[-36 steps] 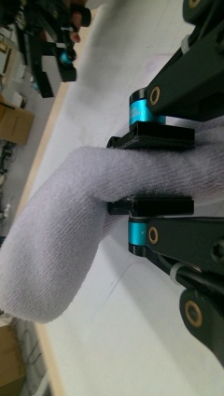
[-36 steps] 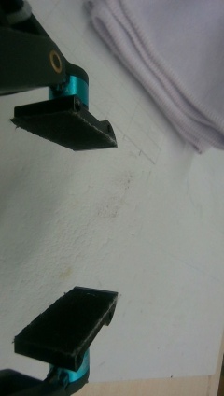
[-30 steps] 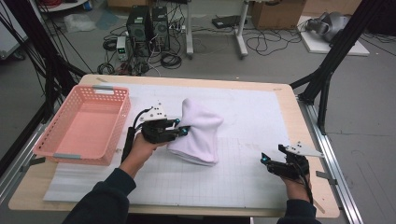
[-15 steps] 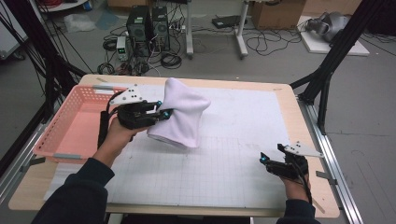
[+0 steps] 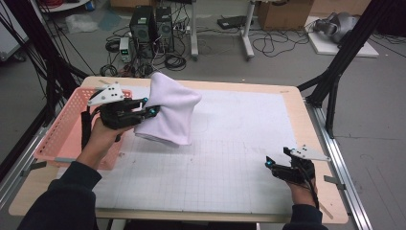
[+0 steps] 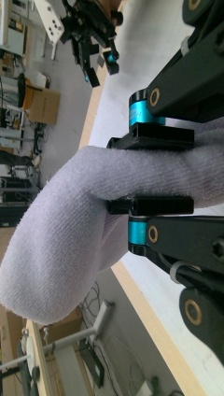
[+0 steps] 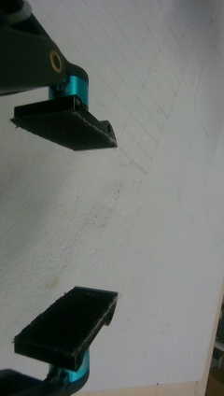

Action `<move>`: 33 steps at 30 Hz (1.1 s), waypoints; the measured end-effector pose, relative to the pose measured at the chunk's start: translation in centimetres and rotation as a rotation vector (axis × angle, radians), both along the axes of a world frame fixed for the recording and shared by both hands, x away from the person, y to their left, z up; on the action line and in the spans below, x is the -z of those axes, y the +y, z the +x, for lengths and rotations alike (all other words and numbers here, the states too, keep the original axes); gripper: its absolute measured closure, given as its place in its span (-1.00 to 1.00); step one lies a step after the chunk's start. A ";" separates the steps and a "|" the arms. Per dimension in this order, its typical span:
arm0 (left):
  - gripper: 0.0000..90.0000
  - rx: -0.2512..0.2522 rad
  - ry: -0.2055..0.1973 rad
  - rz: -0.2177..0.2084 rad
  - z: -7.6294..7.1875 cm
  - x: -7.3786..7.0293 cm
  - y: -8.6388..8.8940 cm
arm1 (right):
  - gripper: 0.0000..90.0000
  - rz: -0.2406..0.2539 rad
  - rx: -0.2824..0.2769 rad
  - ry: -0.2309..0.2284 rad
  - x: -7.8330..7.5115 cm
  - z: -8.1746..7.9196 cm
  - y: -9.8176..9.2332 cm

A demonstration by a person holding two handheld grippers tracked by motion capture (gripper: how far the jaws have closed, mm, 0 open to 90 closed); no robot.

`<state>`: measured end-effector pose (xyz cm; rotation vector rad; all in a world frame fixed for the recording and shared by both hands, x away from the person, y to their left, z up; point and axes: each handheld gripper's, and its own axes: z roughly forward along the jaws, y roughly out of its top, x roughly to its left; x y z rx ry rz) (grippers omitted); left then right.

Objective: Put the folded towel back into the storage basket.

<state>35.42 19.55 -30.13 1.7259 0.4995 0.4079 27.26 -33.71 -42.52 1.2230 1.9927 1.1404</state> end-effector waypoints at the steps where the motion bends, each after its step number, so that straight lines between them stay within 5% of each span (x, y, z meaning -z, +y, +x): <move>1: 0.60 -0.004 -0.003 -0.003 0.0 0.0 0.3 | -0.54 0.000 0.000 -0.001 0.0 0.0 0.0; 11: 0.61 -0.039 -0.017 -0.025 -0.1 -1.3 3.8 | -0.54 0.005 0.000 -0.005 -0.1 0.0 0.1; 22: 0.60 -0.083 -0.006 -0.050 0.0 -0.8 7.1 | -0.54 0.000 -0.007 0.000 0.0 0.1 0.4; 33: 0.60 -0.084 -0.004 -0.058 -0.1 -2.2 11.2 | -0.54 -0.011 -0.013 -0.001 0.0 0.0 0.7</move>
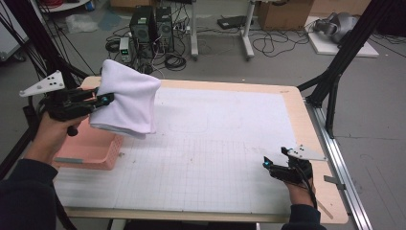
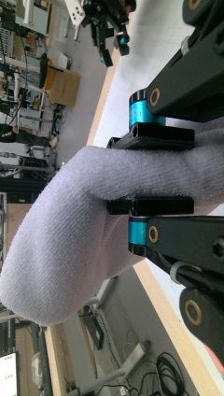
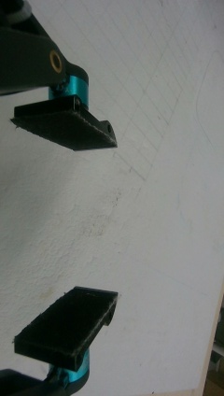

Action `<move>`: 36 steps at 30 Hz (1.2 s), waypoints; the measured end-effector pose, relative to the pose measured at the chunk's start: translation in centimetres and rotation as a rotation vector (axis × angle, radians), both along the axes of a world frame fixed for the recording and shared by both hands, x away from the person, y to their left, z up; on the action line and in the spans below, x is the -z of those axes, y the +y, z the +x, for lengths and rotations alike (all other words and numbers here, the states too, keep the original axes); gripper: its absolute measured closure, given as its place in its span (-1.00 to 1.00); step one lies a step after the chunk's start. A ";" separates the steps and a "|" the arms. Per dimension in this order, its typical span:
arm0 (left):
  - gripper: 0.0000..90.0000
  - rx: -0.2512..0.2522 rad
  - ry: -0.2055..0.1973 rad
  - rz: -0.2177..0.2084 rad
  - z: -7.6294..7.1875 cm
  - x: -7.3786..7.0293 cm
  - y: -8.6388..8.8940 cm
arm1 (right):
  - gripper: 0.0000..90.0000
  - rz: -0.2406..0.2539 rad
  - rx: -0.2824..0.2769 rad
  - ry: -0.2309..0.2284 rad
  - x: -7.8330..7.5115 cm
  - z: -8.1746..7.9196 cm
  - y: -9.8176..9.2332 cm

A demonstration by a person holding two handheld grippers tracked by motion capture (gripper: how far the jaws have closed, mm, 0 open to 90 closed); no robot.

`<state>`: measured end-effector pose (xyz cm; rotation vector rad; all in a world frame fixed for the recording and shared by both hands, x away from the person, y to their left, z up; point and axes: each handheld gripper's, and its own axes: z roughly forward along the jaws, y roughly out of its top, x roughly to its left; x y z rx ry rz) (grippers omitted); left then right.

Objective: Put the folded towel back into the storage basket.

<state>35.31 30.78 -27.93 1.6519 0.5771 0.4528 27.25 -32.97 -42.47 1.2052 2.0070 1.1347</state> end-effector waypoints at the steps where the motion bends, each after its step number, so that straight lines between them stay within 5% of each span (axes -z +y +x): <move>1: 0.60 -0.002 0.001 -0.003 0.0 0.0 0.4 | -0.54 -0.001 -0.002 -0.005 0.0 0.0 0.1; 11: 0.60 -0.027 -0.013 -0.003 -0.8 -0.6 4.4 | -0.54 -0.009 -0.007 -0.004 0.0 0.0 0.4; 19: 0.60 -0.094 -0.011 0.007 -1.5 -1.1 7.5 | -0.54 -0.014 -0.006 -0.002 0.0 0.0 0.5; 28: 0.60 -0.146 0.032 0.039 -1.7 0.1 9.3 | -0.54 -0.019 -0.013 -0.005 0.0 0.1 0.6; 36: 0.60 -0.186 0.092 0.110 -1.0 1.8 9.9 | -0.54 -0.021 -0.020 -0.007 -0.1 0.0 0.7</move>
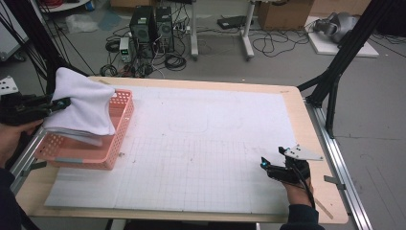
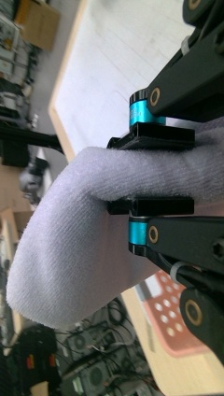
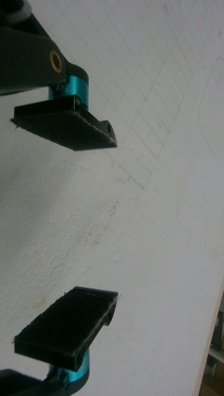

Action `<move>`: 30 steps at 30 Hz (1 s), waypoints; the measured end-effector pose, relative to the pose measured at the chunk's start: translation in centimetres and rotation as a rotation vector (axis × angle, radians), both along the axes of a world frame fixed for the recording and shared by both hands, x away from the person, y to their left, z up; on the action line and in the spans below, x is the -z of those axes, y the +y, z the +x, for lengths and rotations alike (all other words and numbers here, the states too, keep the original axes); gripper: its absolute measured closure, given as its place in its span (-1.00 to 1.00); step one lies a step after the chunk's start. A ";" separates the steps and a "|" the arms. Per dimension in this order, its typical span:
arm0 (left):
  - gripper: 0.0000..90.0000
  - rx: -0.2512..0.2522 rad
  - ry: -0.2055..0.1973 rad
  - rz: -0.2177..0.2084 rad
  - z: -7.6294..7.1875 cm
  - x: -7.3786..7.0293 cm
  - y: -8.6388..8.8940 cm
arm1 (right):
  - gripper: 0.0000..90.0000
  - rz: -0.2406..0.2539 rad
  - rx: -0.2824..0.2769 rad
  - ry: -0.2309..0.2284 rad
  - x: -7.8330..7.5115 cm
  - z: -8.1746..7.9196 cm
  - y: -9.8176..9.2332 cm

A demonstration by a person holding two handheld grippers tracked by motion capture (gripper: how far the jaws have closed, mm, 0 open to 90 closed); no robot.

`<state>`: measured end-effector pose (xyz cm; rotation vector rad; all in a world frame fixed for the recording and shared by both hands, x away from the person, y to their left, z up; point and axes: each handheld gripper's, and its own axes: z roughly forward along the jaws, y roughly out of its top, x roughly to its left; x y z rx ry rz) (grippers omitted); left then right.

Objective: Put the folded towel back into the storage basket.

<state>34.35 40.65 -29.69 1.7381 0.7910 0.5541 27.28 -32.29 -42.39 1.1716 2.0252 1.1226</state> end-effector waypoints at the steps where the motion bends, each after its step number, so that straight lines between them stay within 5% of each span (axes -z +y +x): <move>1: 0.60 -0.001 0.006 0.007 0.1 0.1 -0.1 | -0.54 0.002 0.003 0.005 0.0 0.0 0.0; 5: 0.60 -0.004 0.021 0.038 0.4 0.6 -0.2 | -0.54 0.000 -0.003 0.005 0.0 0.0 0.1; 15: 0.60 -0.024 0.013 0.016 0.1 0.3 0.9 | -0.54 -0.001 0.005 0.001 0.1 -0.1 -0.1; 30: 0.60 0.077 0.055 0.000 0.6 1.3 -0.2 | -0.54 -0.004 -0.001 0.005 0.1 0.0 0.1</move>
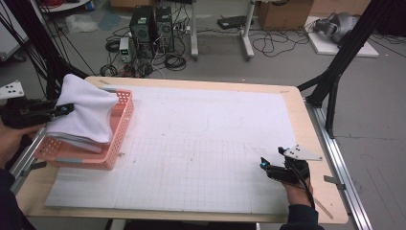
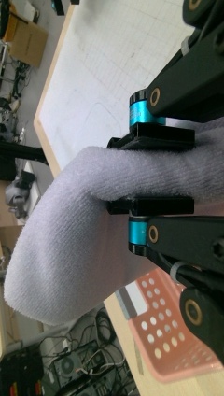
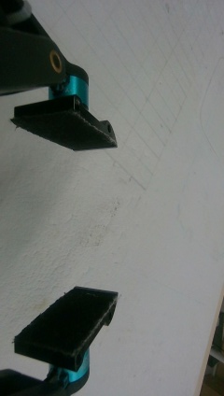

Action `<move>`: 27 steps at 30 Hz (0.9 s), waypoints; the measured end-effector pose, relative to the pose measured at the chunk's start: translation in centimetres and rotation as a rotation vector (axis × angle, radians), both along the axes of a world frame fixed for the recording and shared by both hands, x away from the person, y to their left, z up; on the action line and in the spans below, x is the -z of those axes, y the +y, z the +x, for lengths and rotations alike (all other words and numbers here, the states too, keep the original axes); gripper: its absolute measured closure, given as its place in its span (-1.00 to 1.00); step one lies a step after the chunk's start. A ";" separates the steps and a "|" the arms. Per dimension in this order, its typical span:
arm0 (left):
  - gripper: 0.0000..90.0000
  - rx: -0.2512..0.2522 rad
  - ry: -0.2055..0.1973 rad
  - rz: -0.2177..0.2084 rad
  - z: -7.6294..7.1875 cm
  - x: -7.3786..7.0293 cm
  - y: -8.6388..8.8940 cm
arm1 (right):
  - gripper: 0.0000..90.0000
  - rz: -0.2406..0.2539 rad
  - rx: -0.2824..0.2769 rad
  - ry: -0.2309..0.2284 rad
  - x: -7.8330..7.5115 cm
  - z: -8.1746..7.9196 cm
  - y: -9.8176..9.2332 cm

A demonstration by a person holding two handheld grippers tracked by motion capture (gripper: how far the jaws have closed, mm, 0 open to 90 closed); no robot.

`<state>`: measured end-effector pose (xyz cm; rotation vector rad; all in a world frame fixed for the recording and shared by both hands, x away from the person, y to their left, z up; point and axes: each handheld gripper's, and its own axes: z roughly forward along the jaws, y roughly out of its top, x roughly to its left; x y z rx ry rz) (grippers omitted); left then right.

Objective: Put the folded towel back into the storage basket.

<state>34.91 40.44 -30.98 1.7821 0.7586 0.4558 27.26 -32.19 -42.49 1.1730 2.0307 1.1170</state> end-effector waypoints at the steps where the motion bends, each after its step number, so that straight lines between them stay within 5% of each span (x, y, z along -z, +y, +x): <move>1: 0.60 -0.001 0.010 0.003 0.2 0.3 -0.2 | -0.54 0.001 0.000 0.001 0.0 0.0 0.0; 7: 0.60 0.005 0.051 0.000 1.2 2.0 -1.2 | -0.54 -0.004 0.000 0.000 0.0 0.0 0.0; 14: 0.60 0.044 0.040 -0.056 1.8 2.5 -2.4 | -0.54 -0.004 -0.005 0.001 0.1 0.1 0.1; 20: 0.57 -0.062 0.122 0.003 2.8 4.0 -2.0 | -0.54 -0.003 -0.006 0.002 0.0 0.0 0.2; 27: 0.51 -0.199 0.208 0.024 3.2 4.5 -0.5 | -0.54 -0.002 -0.001 0.000 0.0 -0.1 0.0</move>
